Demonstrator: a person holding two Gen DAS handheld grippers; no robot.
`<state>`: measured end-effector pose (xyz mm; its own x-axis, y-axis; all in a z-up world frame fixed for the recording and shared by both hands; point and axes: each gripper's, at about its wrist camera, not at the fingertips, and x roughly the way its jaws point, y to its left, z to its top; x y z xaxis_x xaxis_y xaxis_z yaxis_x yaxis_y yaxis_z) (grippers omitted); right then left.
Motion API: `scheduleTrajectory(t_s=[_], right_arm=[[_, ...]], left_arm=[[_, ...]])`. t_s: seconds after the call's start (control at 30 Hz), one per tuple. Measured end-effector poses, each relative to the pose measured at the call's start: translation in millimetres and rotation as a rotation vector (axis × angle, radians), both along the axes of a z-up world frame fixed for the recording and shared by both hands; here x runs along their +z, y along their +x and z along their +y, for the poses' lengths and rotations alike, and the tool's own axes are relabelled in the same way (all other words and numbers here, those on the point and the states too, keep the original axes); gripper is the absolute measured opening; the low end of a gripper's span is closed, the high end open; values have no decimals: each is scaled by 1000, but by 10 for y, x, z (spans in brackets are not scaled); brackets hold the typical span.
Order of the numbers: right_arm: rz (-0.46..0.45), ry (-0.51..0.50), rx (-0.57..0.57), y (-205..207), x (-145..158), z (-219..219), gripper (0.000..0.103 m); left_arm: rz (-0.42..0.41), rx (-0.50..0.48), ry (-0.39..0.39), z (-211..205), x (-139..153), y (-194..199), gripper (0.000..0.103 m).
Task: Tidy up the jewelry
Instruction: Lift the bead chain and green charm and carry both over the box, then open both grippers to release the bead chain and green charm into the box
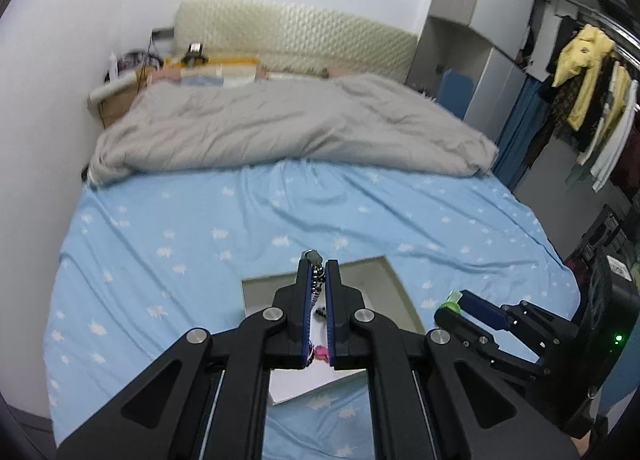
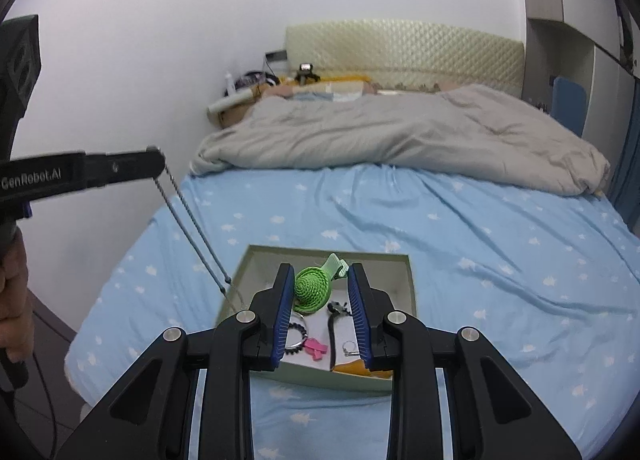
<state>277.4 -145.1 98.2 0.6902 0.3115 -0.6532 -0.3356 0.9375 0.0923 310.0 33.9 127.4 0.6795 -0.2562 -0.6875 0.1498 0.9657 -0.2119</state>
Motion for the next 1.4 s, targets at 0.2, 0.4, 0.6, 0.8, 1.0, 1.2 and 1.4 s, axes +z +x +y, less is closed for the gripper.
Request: scheduleTrajectory(t_s=[0.2,0.4,0.6,0.8,1.0,1.2,1.4], right_arm=[[70,-1,-20,260,-392,16,25],[142,-17,-30,425,-825,21,25],[204,-35,-52,571,-1183,-58,25],[237,-53,-56,619,-1373,-113,26],[238,-41,-55,615,-1339,-115,27],[198,-32,-65,545,-1086,-158,34],[133,-25,-76,396,-703,-247,41]], left_arm=[[78,-10,28,-112,-429,113,6],[150,-2,56,-167,-807,232,6],[238,11,63,-173,-1222,310,6],[315,9,52,-160,-1506,331,6],[326,-14,50,-196,-1459,319,7],[316,-23,50,-225,-1242,265,42],[251,-11,49,-196,-886,148,60]])
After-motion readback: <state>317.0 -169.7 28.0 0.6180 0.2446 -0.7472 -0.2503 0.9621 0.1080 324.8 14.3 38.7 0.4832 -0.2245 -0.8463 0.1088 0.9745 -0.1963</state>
